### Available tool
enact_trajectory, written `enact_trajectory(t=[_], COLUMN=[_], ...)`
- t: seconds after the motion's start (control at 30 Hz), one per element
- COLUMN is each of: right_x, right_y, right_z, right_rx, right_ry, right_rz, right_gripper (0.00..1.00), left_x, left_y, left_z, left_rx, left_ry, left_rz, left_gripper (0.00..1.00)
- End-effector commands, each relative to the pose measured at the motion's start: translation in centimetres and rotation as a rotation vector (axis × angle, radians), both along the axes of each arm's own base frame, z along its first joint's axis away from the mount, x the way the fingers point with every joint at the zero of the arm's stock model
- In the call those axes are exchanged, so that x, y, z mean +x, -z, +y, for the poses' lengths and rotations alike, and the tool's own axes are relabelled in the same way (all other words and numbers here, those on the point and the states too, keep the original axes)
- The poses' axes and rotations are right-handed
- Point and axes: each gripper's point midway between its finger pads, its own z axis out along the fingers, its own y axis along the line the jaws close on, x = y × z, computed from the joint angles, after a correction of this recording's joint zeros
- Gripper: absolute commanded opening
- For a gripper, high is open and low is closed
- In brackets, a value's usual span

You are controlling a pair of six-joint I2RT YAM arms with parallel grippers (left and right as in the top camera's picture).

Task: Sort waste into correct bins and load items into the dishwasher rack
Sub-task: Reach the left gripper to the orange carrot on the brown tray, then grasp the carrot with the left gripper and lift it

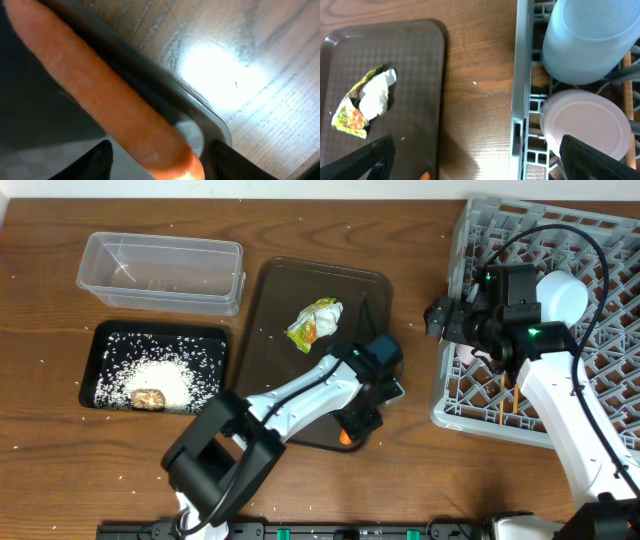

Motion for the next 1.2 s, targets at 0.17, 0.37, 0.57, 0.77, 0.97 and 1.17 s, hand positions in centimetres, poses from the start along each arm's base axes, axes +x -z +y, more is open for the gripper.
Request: enact_trajectory(t=[0.17, 0.37, 0.57, 0.77, 0.97, 1.17], right_x=[-0.4, -0.5, -0.5, -0.5, -0.5, -0.4], right_y=[0.4, 0.4, 0.4, 0.4, 0.4, 0.3], right_z=[-0.4, -0.4, -0.4, -0.4, -0.4, -0.4], right_rx=[-0.002, -0.002, -0.002, -0.002, -0.002, -0.002], right_ry=[0.015, 0.015, 0.015, 0.015, 0.015, 0.015], right_rz=[0.026, 0.028, 0.026, 0.027, 0.029, 0.025], right_gripper=[0.99, 0.99, 0.99, 0.99, 0.99, 0.99], left_x=[1.0, 1.0, 0.9, 0.7, 0.3, 0.4], left_y=[-0.1, -0.1, 0.0, 0.2, 0.5, 1.1], left_z=[0.1, 0.1, 0.2, 0.0, -0.2, -0.1], left_rx=[0.021, 0.021, 0.029, 0.049, 0.072, 0.094], left_ry=[-0.007, -0.008, -0.017, 0.002, 0.029, 0.031], left_rz=[-0.024, -0.023, -0.022, -0.035, -0.053, -0.050], left_gripper=[0.28, 0.14, 0.16, 0.48, 0.61, 0.61])
